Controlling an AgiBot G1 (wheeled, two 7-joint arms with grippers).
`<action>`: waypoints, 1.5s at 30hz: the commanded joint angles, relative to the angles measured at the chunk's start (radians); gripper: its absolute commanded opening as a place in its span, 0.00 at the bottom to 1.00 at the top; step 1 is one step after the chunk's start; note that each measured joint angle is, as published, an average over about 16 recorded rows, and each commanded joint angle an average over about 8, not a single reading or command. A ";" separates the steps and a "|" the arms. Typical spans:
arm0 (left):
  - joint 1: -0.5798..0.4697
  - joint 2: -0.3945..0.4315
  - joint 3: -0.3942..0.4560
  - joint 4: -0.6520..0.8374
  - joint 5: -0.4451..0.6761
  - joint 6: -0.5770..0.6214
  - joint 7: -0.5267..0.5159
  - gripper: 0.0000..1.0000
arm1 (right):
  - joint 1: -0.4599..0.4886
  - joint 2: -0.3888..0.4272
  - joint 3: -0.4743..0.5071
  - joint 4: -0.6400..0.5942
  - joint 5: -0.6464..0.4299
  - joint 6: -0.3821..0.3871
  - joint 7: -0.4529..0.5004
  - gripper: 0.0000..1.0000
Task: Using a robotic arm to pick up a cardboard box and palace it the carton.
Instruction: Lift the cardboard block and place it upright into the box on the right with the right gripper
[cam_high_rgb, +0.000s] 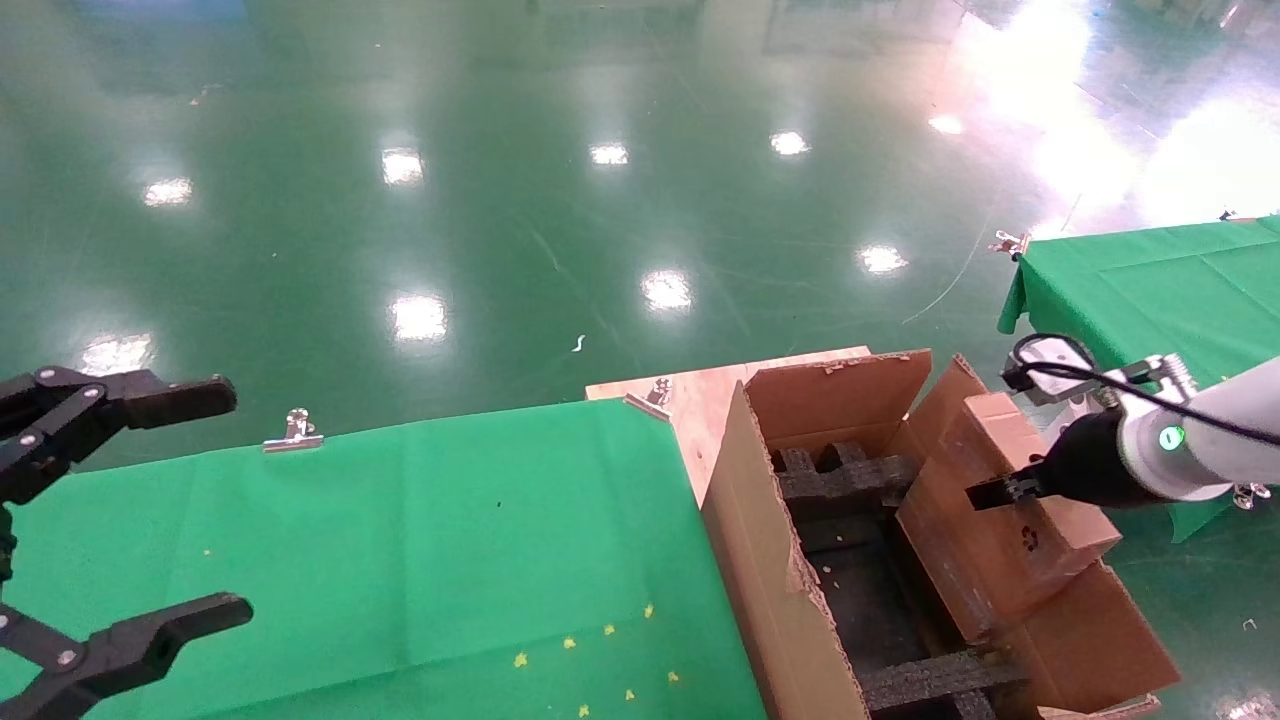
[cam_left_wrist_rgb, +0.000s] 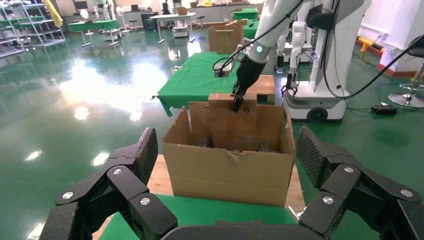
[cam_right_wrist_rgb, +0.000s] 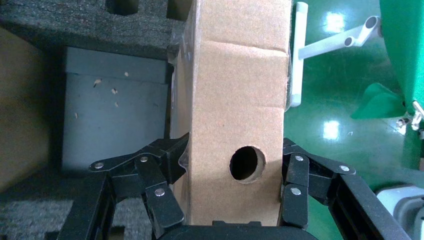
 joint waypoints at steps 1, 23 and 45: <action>0.000 0.000 0.000 0.000 0.000 0.000 0.000 1.00 | -0.021 -0.007 -0.006 -0.001 -0.015 0.025 0.018 0.00; 0.000 0.000 0.000 0.000 0.000 0.000 0.000 1.00 | -0.210 -0.063 -0.047 -0.050 -0.125 0.202 0.191 0.00; 0.000 0.000 0.000 0.000 0.000 0.000 0.000 1.00 | -0.395 -0.225 -0.063 -0.360 0.073 0.351 0.019 0.00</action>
